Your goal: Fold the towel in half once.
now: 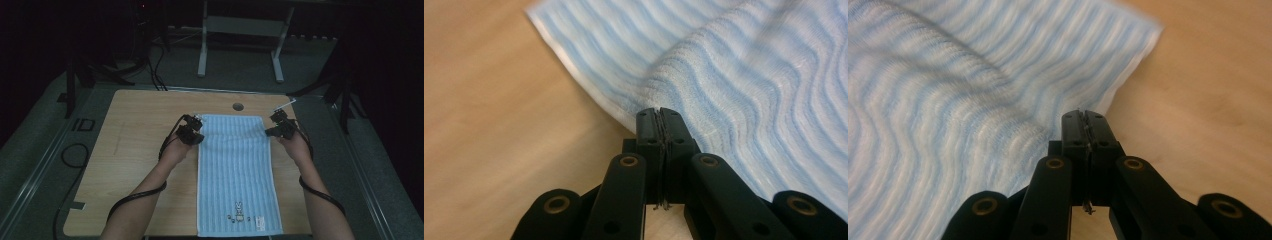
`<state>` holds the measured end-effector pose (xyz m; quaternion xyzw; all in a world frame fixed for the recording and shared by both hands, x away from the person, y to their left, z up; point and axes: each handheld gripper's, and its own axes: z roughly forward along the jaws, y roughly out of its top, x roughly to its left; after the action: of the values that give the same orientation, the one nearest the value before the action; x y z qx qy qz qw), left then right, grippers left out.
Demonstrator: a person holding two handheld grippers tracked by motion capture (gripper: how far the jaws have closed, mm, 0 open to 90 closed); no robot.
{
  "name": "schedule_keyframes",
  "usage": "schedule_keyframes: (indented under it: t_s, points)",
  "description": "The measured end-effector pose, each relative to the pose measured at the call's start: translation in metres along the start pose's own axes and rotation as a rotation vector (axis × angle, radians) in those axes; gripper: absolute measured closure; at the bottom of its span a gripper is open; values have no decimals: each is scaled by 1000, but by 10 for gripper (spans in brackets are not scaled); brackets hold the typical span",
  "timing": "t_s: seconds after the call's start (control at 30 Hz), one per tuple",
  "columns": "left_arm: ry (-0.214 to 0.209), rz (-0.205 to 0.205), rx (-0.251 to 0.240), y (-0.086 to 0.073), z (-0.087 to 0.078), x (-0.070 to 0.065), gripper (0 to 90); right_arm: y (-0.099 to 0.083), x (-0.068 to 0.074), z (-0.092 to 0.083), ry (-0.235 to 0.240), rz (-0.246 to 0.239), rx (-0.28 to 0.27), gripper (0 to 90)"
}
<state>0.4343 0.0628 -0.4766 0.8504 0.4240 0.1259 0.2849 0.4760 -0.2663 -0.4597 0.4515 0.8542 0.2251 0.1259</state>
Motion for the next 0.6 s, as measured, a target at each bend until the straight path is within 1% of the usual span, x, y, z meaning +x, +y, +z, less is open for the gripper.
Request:
schedule_keyframes:
  t_s: [0.03, 0.1, 0.13, 0.17, 0.23, 0.27, 0.3, 0.33, 0.37, 0.4, 0.43, 0.47, 0.5, 0.57, 0.6]
  points:
    - [8, 1, -11, 2, -4, 1, 885, 3, -1, -5, -2, -1, -10, 889]
    - [10, 7, -21, 8, -14, 3, 885, 7, -1, -14, 5, 2, -33, 889]
    - [16, 8, -36, 10, -20, 2, 884, 9, -1, -20, 5, 1, -44, 889]
    - [19, 22, -40, 11, -25, 0, 884, 9, -1, -25, 10, 1, -57, 889]
    - [9, 39, -58, 10, -36, -5, 884, 7, 2, -34, 18, -1, -89, 889]
    - [9, 54, -59, 7, -42, -10, 884, 4, 4, -38, 26, -1, -103, 889]
    - [5, 62, -61, 4, -45, -12, 884, -2, 7, -41, 35, -14, -113, 889]
    - [5, 62, -61, 4, -45, -12, 884, -2, 7, -41, 35, -14, -113, 889]
    - [-2, 84, -67, -6, -52, -20, 884, -7, 9, -43, 37, -17, -117, 889]
    - [-14, 89, -64, -12, -53, -24, 884, -23, 14, -45, 58, -16, -126, 889]
    - [-21, 100, -63, -18, -54, -27, 883, -30, 16, -45, 66, -20, -126, 888]
    - [-27, 110, -55, -25, -55, -31, 883, -39, 19, -45, 73, -17, -123, 888]
    - [-33, 114, -53, -33, -55, -35, 882, -47, 22, -44, 82, -24, -120, 889]
    - [-51, 121, -34, -48, -53, -42, 882, -62, 30, -43, 99, -33, -112, 888]
    - [-51, 134, -29, -56, -52, -46, 882, -69, 34, -42, 105, -40, -109, 888]
